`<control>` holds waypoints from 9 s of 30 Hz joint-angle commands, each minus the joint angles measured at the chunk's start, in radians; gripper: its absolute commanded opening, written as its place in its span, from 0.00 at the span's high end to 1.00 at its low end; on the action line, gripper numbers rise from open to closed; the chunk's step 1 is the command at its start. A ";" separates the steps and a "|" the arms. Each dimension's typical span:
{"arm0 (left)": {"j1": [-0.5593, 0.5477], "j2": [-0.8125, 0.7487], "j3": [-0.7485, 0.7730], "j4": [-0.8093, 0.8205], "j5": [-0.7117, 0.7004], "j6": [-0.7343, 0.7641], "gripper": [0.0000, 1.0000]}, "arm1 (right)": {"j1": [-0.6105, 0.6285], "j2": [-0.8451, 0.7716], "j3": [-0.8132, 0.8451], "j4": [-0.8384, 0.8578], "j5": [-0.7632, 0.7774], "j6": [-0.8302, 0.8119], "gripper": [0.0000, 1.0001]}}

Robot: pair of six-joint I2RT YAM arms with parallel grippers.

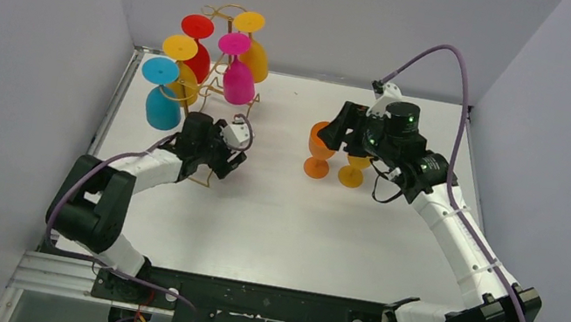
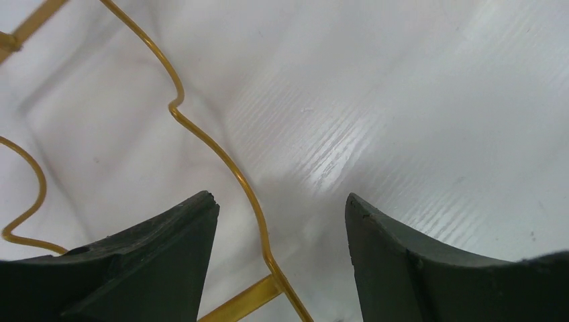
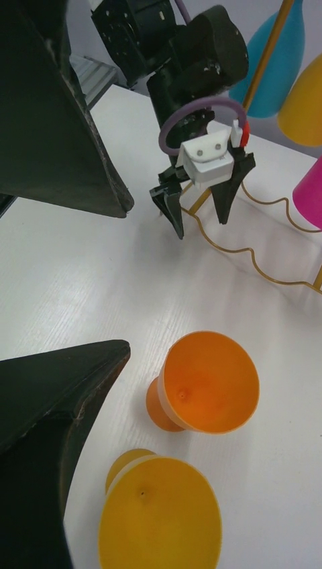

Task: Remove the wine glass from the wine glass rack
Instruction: Move the wine rack to the center of the board, then pick up the wine glass from the wine rack, then place the wine glass at the center of the board.

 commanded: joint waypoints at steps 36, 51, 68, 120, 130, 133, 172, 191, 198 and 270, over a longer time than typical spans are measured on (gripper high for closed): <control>-0.039 -0.149 -0.059 -0.208 -0.522 -0.717 0.23 | 0.007 0.052 0.015 0.076 -0.064 0.054 0.31; -0.260 -0.492 0.002 -0.107 -0.051 -0.904 0.23 | 0.004 0.029 0.006 0.065 -0.038 0.057 0.31; -0.017 -0.291 0.978 -0.717 -0.106 -0.897 0.18 | -0.002 -0.039 -0.033 0.097 0.038 0.083 0.30; 0.285 0.025 0.950 -0.538 -0.046 -1.036 0.64 | -0.002 -0.010 -0.027 0.076 0.019 0.044 0.28; 0.290 0.002 0.913 -0.477 -0.019 -1.080 0.81 | -0.002 -0.010 -0.027 0.075 0.018 0.045 0.28; 0.290 -0.003 0.911 -0.468 -0.019 -1.081 0.85 | -0.001 -0.010 -0.029 0.076 0.018 0.048 0.28; 0.291 -0.072 0.789 -0.267 0.237 -1.246 1.00 | -0.002 -0.022 -0.037 0.078 0.014 0.058 0.28; 0.212 -0.118 0.748 -0.111 0.439 -1.196 1.00 | -0.004 -0.034 -0.067 0.138 -0.027 0.095 0.27; 0.143 -0.167 0.709 -0.163 0.442 -1.080 1.00 | -0.015 -0.118 -0.177 0.327 -0.073 0.148 0.23; -0.138 -0.409 0.238 0.238 0.502 -1.180 1.00 | 0.009 -0.009 -0.277 0.987 -0.684 0.424 1.00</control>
